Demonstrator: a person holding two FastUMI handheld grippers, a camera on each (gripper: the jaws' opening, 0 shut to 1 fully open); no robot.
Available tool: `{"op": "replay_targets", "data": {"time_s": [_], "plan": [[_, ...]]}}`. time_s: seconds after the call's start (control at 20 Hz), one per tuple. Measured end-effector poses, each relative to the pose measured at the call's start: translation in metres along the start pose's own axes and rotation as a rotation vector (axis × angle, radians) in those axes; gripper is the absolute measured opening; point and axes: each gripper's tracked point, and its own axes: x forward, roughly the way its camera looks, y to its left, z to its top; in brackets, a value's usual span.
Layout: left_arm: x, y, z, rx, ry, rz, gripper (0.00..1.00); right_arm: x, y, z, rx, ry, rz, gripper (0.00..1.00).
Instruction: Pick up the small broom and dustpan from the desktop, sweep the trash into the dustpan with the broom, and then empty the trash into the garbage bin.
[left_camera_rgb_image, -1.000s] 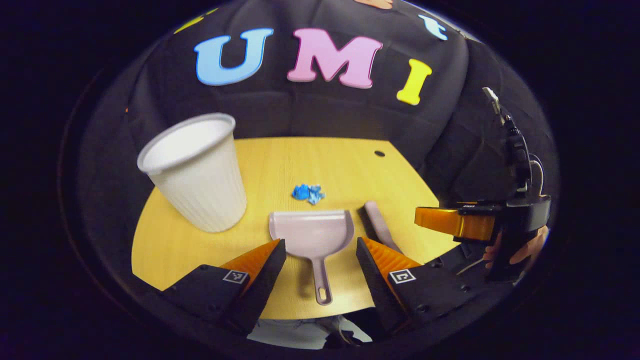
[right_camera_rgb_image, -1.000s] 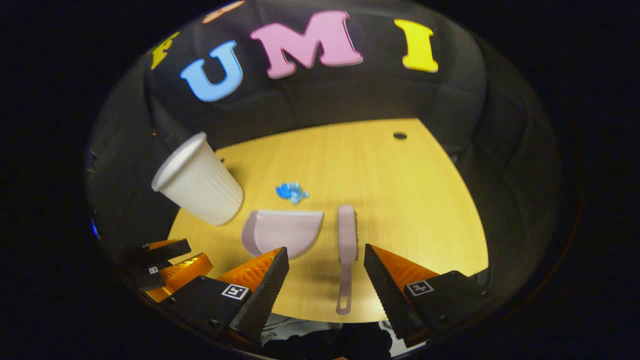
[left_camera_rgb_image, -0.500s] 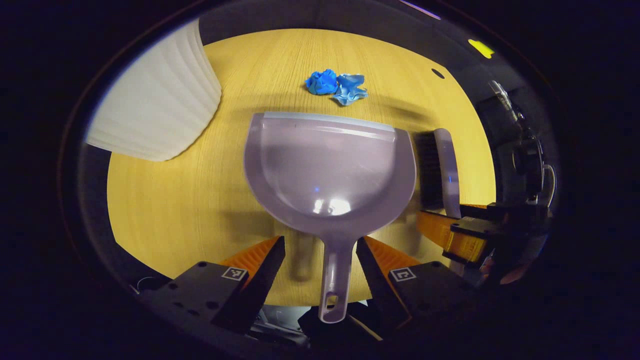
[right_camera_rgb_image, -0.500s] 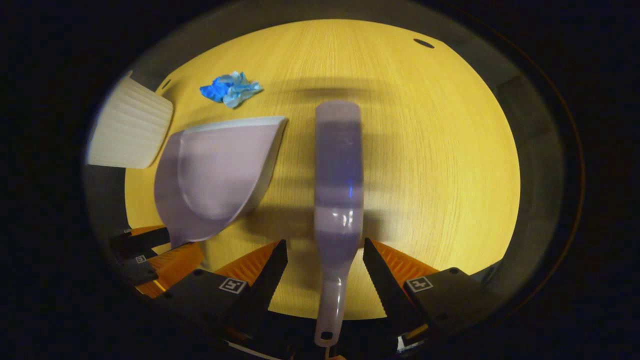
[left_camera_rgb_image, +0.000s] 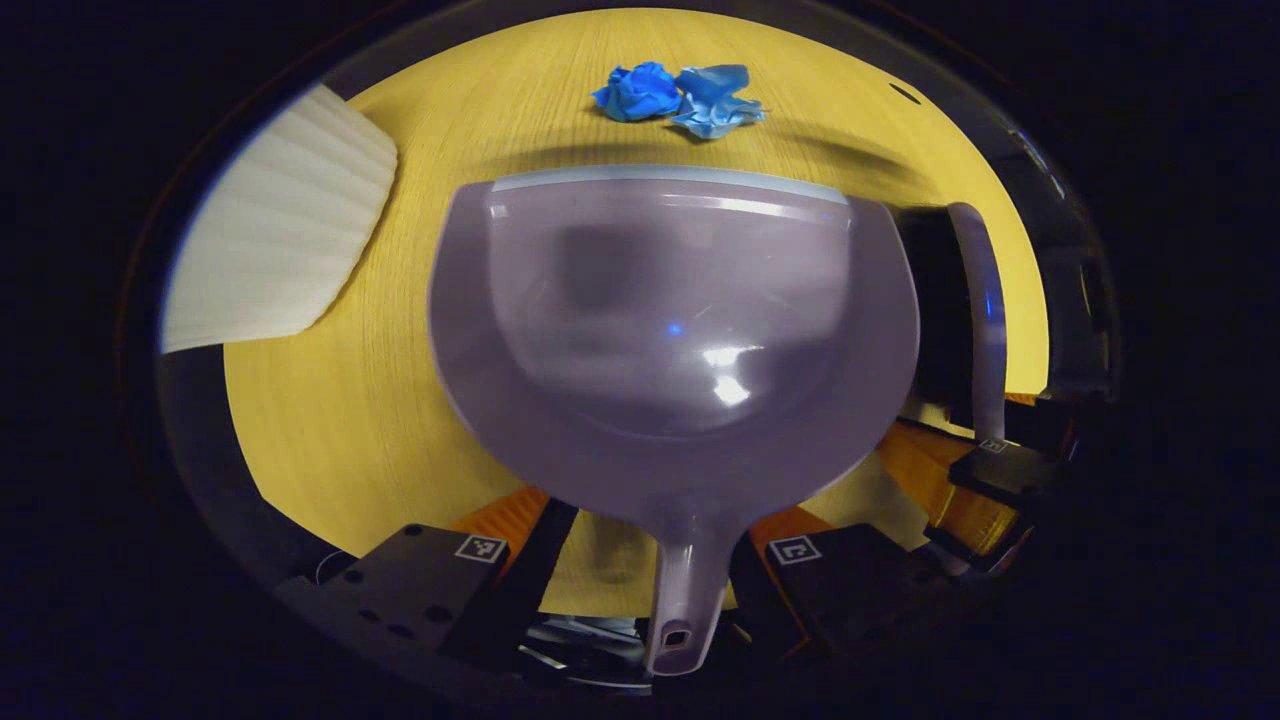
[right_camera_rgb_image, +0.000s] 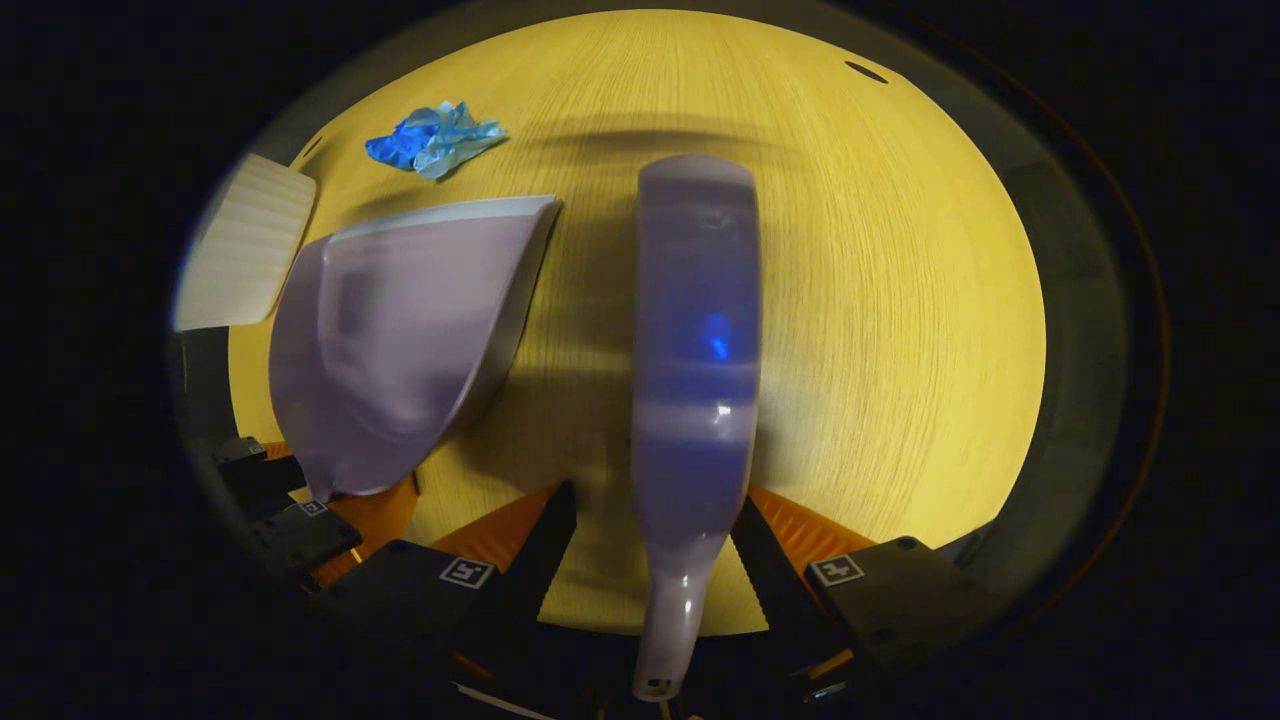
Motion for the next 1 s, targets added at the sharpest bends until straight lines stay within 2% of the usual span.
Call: {"op": "replay_targets", "data": {"time_s": [0.05,0.1,0.15,0.25,0.3,0.35,0.4,0.45,0.5,0.55,0.75,0.9,1.0], "plan": [[0.0,-0.002,0.001,0.013,-0.004,0.003,0.73,0.0,0.0,0.001,0.006,0.0,-0.001,0.98],[0.0,-0.005,0.001,0.015,0.002,0.004,0.65,0.0,-0.002,0.0,0.011,0.002,-0.011,0.9],[0.001,-0.006,0.002,0.01,0.008,0.002,0.63,0.001,-0.003,0.001,0.017,0.001,-0.014,0.97],[-0.001,-0.012,0.003,0.001,0.017,-0.003,0.46,0.002,-0.006,0.002,0.024,0.002,-0.03,0.93],[0.009,-0.013,-0.001,0.012,0.018,0.006,0.45,0.001,-0.006,0.001,0.032,0.001,-0.03,0.8],[-0.001,-0.014,0.003,0.018,0.017,0.013,0.33,-0.002,-0.007,0.001,0.032,0.011,-0.03,0.85],[0.002,-0.013,0.002,0.015,0.019,0.012,0.32,0.001,-0.007,-0.002,0.034,0.015,-0.031,0.79],[0.003,-0.013,0.003,0.015,0.017,0.013,0.32,0.002,-0.007,-0.004,0.04,0.026,-0.031,0.67],[0.004,-0.013,0.004,0.021,0.018,0.012,0.3,0.0,-0.008,-0.005,0.064,0.034,-0.027,0.43],[0.003,-0.012,0.003,0.023,0.02,0.009,0.3,-0.001,-0.007,-0.005,0.072,0.039,-0.021,0.3],[0.003,-0.012,0.001,0.042,0.035,0.006,0.28,-0.001,-0.008,-0.007,0.025,0.043,0.009,0.27],[0.0,-0.007,-0.003,0.055,0.039,-0.009,0.27,-0.003,-0.01,-0.009,-0.041,0.046,0.069,0.27],[-0.002,0.001,-0.007,0.067,0.04,-0.022,0.27,-0.002,-0.025,-0.003,-0.047,0.022,0.048,0.25]]}}
